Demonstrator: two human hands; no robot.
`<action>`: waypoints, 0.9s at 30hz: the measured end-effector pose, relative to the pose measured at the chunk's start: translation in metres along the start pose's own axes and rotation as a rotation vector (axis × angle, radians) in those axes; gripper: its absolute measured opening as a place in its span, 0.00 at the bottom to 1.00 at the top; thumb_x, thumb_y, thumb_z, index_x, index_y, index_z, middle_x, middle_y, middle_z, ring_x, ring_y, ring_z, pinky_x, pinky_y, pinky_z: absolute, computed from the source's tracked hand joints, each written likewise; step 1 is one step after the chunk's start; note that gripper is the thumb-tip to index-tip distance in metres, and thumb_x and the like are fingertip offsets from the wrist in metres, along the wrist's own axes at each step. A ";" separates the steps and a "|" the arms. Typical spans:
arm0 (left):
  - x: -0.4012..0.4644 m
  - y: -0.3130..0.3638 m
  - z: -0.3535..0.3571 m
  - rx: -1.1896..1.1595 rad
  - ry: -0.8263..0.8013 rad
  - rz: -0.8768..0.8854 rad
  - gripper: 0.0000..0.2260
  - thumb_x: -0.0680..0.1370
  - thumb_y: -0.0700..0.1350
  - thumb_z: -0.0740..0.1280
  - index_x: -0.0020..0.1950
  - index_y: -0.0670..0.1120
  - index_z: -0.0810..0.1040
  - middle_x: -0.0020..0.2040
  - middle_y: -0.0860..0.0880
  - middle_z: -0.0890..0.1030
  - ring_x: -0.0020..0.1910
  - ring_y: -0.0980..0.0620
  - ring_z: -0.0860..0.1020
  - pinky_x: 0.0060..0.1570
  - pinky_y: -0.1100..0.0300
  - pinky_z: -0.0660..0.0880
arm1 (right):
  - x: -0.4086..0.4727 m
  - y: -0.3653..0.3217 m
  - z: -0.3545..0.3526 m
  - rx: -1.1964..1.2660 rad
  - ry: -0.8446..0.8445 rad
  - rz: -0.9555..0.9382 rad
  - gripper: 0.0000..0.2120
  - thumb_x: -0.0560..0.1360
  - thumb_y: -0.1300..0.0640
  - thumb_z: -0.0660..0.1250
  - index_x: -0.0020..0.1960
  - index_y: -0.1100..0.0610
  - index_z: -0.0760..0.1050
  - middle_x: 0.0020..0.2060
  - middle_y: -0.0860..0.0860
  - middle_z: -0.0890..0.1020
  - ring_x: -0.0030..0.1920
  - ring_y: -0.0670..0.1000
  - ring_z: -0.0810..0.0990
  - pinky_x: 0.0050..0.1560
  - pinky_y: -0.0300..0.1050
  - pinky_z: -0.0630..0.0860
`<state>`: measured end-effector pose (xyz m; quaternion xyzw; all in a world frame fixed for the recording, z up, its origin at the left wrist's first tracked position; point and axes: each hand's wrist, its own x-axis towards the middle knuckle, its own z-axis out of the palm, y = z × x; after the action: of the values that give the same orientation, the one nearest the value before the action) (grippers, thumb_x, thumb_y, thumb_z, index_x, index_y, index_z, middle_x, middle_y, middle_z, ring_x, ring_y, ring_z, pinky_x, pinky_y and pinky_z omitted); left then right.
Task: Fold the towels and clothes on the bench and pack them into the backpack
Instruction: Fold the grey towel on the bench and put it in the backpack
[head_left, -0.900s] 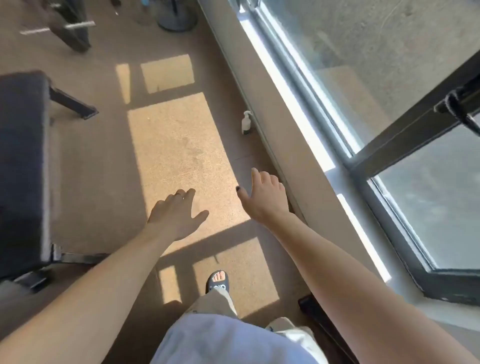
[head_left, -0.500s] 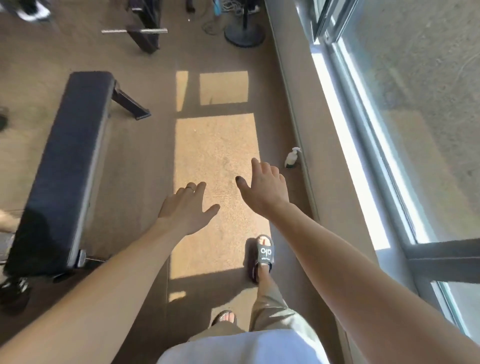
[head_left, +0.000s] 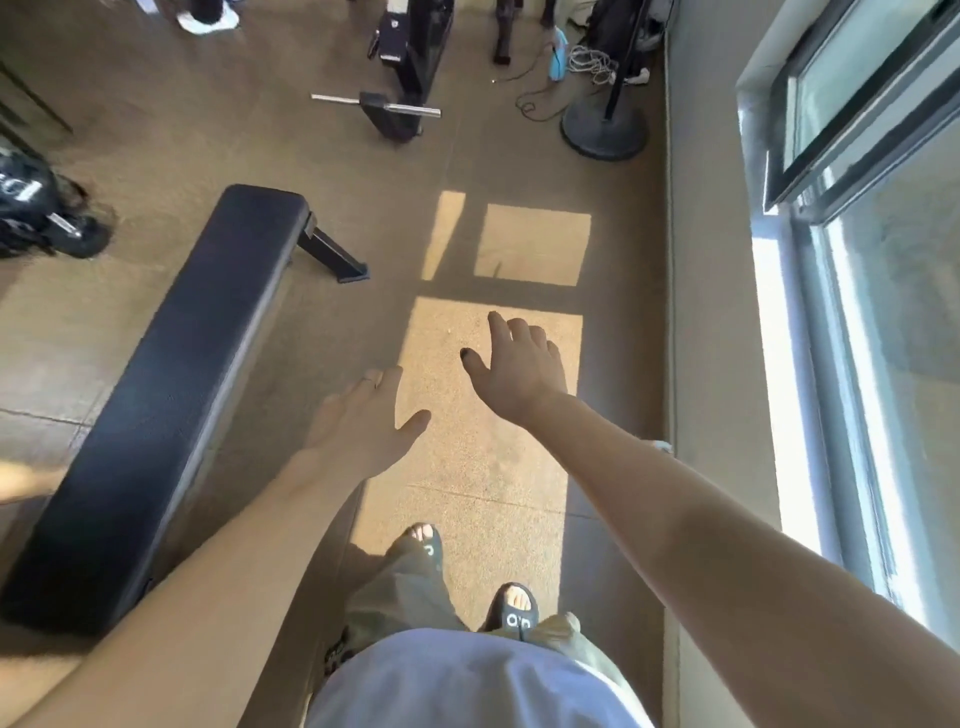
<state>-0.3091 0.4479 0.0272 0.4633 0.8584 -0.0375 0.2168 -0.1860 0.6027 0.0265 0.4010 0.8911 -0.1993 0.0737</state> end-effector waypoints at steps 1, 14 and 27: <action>0.021 -0.005 -0.010 -0.005 0.008 -0.005 0.32 0.82 0.64 0.55 0.81 0.49 0.56 0.76 0.45 0.66 0.72 0.45 0.69 0.65 0.49 0.69 | 0.026 -0.004 -0.006 -0.012 -0.007 -0.014 0.30 0.83 0.40 0.52 0.79 0.56 0.57 0.72 0.56 0.69 0.71 0.59 0.66 0.69 0.55 0.63; 0.346 -0.142 -0.169 -0.042 0.037 -0.056 0.33 0.82 0.64 0.55 0.81 0.46 0.57 0.75 0.43 0.69 0.71 0.44 0.71 0.65 0.48 0.71 | 0.396 -0.118 -0.089 -0.025 0.022 -0.095 0.28 0.81 0.43 0.56 0.76 0.57 0.62 0.67 0.56 0.73 0.66 0.60 0.70 0.66 0.55 0.67; 0.639 -0.224 -0.301 -0.151 0.128 -0.364 0.30 0.81 0.63 0.59 0.76 0.45 0.65 0.70 0.43 0.74 0.64 0.43 0.75 0.57 0.48 0.75 | 0.773 -0.196 -0.177 -0.066 -0.097 -0.358 0.22 0.82 0.44 0.55 0.70 0.56 0.65 0.67 0.55 0.72 0.68 0.60 0.68 0.67 0.54 0.65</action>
<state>-0.8970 0.8980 0.0084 0.2845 0.9403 0.0180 0.1857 -0.8428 1.0882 0.0207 0.2233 0.9496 -0.1991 0.0931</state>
